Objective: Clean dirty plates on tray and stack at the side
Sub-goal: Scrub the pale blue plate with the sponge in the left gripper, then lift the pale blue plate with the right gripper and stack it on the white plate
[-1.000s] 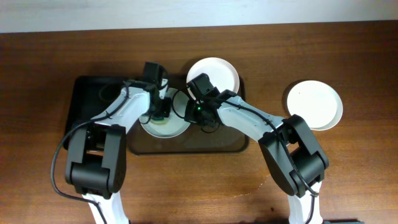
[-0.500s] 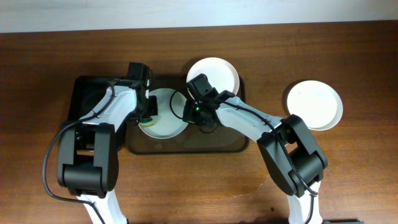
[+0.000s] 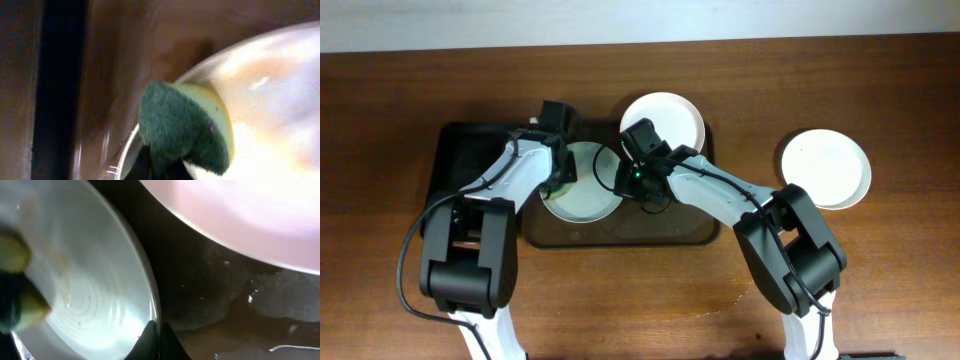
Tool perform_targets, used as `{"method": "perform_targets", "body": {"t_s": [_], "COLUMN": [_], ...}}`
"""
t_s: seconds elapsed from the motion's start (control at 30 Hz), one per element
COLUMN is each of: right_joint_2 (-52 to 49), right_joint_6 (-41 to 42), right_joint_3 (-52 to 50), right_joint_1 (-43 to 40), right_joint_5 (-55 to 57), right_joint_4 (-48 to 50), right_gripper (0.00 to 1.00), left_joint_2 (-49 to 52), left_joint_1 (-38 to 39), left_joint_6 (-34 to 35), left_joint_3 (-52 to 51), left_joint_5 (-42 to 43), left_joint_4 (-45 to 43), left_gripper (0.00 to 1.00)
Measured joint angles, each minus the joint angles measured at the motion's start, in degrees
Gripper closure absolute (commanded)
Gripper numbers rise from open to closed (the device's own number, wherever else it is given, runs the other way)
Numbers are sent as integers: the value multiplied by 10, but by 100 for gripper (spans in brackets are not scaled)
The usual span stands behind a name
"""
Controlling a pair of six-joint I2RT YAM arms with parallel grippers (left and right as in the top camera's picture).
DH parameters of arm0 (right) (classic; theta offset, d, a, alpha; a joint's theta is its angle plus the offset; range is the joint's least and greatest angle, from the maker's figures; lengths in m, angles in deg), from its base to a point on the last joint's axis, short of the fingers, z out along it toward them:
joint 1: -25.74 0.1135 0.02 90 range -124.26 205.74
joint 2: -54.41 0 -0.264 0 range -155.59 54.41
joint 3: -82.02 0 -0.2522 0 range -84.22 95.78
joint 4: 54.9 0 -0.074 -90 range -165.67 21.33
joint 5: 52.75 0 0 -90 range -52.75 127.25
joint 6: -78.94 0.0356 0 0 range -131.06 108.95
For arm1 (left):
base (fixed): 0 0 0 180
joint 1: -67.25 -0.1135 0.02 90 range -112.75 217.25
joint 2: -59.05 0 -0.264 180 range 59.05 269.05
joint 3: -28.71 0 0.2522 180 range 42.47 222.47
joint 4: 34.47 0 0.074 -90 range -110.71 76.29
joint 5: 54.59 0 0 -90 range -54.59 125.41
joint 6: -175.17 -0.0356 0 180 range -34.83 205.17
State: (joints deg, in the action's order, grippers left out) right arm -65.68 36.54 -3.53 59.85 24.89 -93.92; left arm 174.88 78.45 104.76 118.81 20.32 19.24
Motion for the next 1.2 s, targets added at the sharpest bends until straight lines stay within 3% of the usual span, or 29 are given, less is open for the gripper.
{"method": "perform_targets", "body": {"t_s": [0.1, 0.17, 0.33, 0.43, 0.57, 0.67, 0.77, 0.87, 0.97, 1.03, 1.2], "right_joint_2": [-1, -1, -1, -1, -1, -1, -1, -1, -1, -1, -1], "right_joint_6": [-4, -8, -12, -11, -11, -11, -10, -10, -11, -11, -11], "right_joint_3": [0, 0, 0, 0, 0, 0, 0, 0, 0, 0, 0], "right_joint_1": [-1, -1, -2, -5, -6, -6, -6, -6, -6, -6, -6], "right_joint_5": [-9, -9, -8, -8, -8, -8, -8, -8, -8, -8, -8], "right_joint_4": [-2, -2, -6, -9, -9, -9, -9, -9, -9, -9, -9], "right_gripper": [96, 96, 96, 96, 96, 96, 96, 96, 96, 96, 96], "left_joint_2": [-3, -6, -5, 2, 8, 7, -1, -7, -7, -5, 9], "left_joint_1": [3, -2, -12, -12, -35, -56, -59, -59, -55, -51, -44], "left_joint_6": [9, -26, -134, -156, -156, -116, -68, -50, -90, -131, -136], "left_joint_3": [4, 4, -3, -9, -15, -12, -5, 3, 4, -4, -16], "left_joint_5": [19, 76, 308, 377, 395, 322, 226, 186, 231, 322, 418], "left_joint_4": [120, 125, 50, 12, -51, -87, -48, 45, 109, 105, -34], "left_gripper": [99, 99, 99, 100, 100, 99, 100, 99, 99, 99, 100]}}
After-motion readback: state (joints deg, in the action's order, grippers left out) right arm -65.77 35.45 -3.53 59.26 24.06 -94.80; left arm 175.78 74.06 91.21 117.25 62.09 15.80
